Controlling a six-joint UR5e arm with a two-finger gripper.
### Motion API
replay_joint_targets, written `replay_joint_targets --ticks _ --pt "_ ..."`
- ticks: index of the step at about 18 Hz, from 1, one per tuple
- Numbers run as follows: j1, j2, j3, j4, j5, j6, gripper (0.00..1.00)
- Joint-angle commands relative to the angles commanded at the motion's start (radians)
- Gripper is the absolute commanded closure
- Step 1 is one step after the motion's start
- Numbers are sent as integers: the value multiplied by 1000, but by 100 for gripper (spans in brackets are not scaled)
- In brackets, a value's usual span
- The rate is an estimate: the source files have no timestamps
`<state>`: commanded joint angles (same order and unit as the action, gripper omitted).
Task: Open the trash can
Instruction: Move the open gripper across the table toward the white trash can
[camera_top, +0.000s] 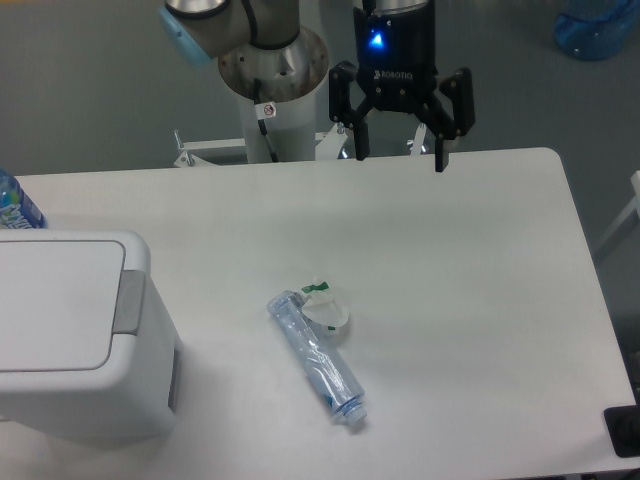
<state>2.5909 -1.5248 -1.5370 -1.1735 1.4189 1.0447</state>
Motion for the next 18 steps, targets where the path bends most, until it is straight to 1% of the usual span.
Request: replay_joint_targets --ticks 3,8,12,13,15,18 --pt "0 9 -3 0 -3 -12 0" --pt "-5 8 0 0 -18 -52 0" --pt "-28 -5 3 3 -35 -222 0" --pt "-38 -6 2 12 -35 -257 0" --pt "-64 -17 -2 52 -35 -319 0" --pt "-116 -47 0 101 -34 -428 0"
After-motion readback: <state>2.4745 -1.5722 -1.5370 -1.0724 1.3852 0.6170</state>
